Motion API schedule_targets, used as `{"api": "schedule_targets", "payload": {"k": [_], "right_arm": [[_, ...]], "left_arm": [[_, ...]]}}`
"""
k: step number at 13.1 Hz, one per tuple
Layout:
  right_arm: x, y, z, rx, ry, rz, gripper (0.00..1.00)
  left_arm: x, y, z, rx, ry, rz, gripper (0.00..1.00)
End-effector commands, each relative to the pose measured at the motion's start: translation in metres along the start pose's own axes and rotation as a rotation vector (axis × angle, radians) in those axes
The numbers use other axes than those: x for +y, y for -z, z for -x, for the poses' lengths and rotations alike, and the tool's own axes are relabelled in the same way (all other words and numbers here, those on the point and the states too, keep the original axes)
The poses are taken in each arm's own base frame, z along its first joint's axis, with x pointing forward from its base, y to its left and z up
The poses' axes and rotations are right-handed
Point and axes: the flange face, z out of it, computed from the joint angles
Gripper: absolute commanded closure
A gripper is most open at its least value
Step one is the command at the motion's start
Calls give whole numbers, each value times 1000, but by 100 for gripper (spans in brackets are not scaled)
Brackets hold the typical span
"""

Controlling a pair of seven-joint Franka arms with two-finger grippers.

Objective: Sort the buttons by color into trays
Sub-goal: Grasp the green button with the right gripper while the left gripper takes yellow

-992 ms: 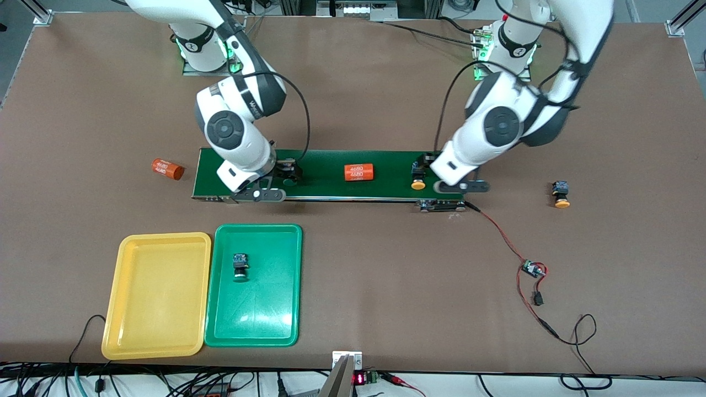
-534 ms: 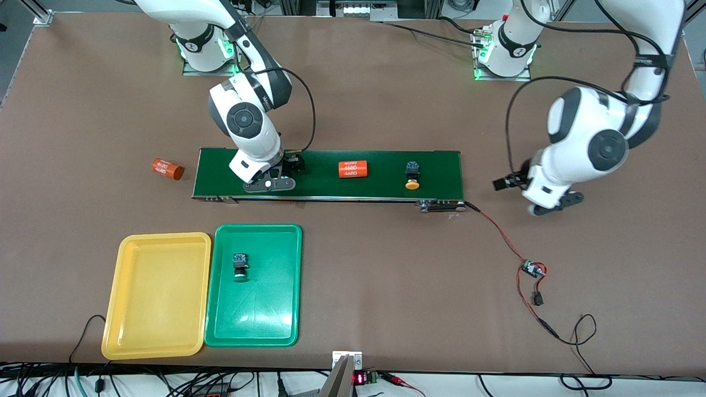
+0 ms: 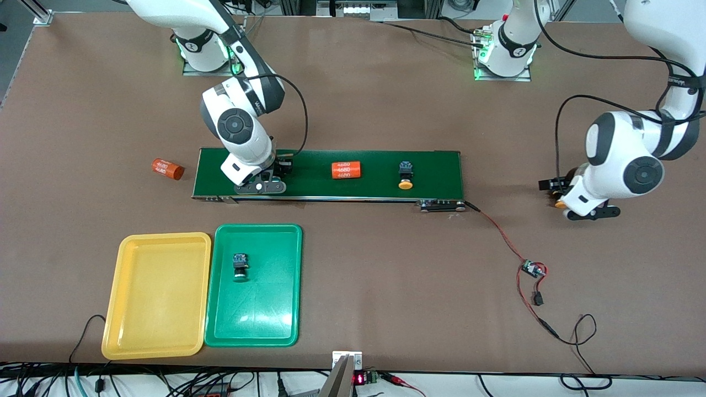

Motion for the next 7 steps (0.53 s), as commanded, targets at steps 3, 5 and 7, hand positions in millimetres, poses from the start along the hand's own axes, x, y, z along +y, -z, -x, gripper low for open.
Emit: {"api": "schedule_targets", "payload": {"k": [3, 5, 7], "right_arm": [[16, 11, -6, 22, -13, -3, 76], [26, 34, -19, 65, -16, -19, 78], [46, 55, -41, 98, -31, -33, 78]], "left_arm": [[-16, -54, 8, 39, -123, 0, 0], [-14, -73, 17, 66, -150, 6, 0], [-12, -80, 20, 56, -188, 7, 0]]}}
